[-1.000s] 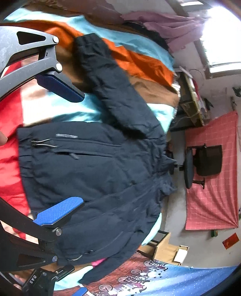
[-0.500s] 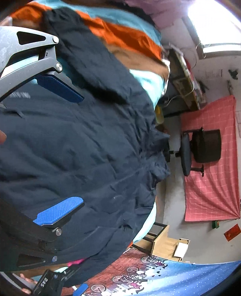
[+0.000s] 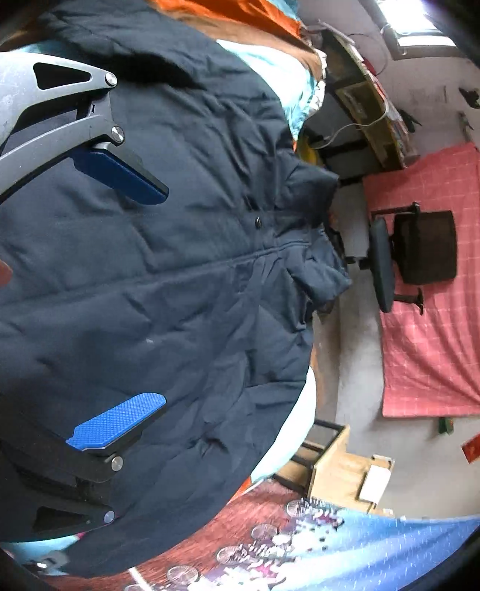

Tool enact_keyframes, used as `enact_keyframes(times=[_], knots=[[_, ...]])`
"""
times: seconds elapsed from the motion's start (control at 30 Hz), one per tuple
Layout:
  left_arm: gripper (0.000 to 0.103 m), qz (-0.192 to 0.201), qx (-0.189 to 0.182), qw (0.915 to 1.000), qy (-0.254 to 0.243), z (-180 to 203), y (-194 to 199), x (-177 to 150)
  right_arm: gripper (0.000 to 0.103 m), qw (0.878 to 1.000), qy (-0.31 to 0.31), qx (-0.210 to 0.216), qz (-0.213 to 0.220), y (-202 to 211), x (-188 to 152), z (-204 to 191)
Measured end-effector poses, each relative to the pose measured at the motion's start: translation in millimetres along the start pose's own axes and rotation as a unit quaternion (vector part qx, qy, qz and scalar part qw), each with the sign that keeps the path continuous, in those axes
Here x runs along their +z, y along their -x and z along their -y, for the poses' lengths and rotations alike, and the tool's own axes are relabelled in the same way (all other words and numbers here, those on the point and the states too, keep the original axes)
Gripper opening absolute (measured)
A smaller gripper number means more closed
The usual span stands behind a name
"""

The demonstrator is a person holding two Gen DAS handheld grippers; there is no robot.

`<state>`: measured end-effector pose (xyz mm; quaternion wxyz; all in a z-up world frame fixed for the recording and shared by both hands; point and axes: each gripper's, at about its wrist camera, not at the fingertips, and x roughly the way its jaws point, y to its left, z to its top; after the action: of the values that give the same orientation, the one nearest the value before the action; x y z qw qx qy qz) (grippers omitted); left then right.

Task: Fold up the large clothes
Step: 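Grasp the navy jacket sleeve cuff with the right tool and lift it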

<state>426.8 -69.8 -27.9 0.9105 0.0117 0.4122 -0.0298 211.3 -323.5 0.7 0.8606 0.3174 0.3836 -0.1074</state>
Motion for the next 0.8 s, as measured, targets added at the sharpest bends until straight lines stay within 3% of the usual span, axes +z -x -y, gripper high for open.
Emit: enact_keyframes(times=[0.1, 0.3, 0.5, 0.63, 0.67, 0.73, 0.8], knots=[[0.100, -0.022, -0.004, 0.9996, 0.018, 8, -33, 14, 0.103, 0.996, -0.089, 0.012, -0.011, -10, 4, 31], [0.100, -0.036, 0.001, 0.9992, 0.018, 31, -88, 45, 0.103, 0.980, -0.192, 0.035, 0.050, -4, 15, 67], [0.100, -0.057, -0.009, 0.9983, -0.001, 61, -128, 61, 0.098, 0.968, -0.239, 0.009, 0.080, -9, 40, 83], [0.100, -0.077, -0.010, 0.9968, -0.015, 74, -149, 60, 0.073, 0.966, -0.245, -0.020, 0.079, -16, 50, 84], [0.100, -0.083, -0.006, 0.9964, -0.017, 76, -153, 59, 0.061, 0.965, -0.249, -0.029, 0.077, -17, 54, 87], [0.100, -0.095, -0.004, 0.9952, -0.025, 80, -164, 53, 0.045, 0.964, -0.251, -0.050, 0.073, -20, 55, 85], [0.100, -0.107, 0.005, 0.9936, -0.034, 82, -173, 48, 0.037, 0.965, -0.247, -0.050, 0.071, -22, 60, 87]])
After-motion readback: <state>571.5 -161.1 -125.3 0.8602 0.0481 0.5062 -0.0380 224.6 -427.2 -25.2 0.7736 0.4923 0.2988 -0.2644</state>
